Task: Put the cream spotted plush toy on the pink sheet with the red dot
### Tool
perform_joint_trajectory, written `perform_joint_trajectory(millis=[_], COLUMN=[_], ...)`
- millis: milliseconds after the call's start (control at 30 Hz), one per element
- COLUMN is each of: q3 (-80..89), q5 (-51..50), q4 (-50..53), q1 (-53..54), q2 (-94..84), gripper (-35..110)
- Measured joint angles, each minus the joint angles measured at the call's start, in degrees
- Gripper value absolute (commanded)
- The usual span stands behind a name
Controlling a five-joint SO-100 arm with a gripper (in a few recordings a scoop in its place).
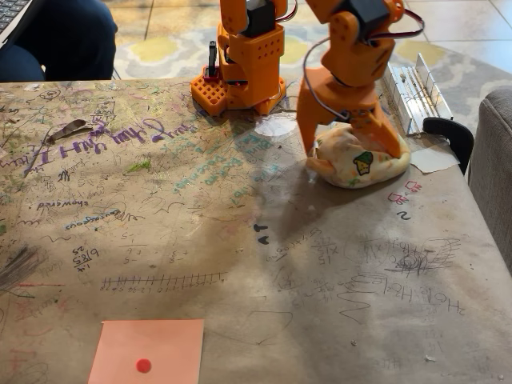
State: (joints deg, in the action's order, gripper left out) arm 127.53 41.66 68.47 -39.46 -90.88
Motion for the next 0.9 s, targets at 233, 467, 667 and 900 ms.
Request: perform_joint_trajectory(millis=[233,467,667,900], q3=[-7.9,-9.8,-5.2,-9.1], q5=[-4.2,-8.9,-10.7,-15.3], q4=[2.5,3.3,3.9,13.8], q1=[-2.7,-3.0,-2.1,7.6], q2=[4.3,5.8,-1.0,-19.1], gripper=[0,0,0,0])
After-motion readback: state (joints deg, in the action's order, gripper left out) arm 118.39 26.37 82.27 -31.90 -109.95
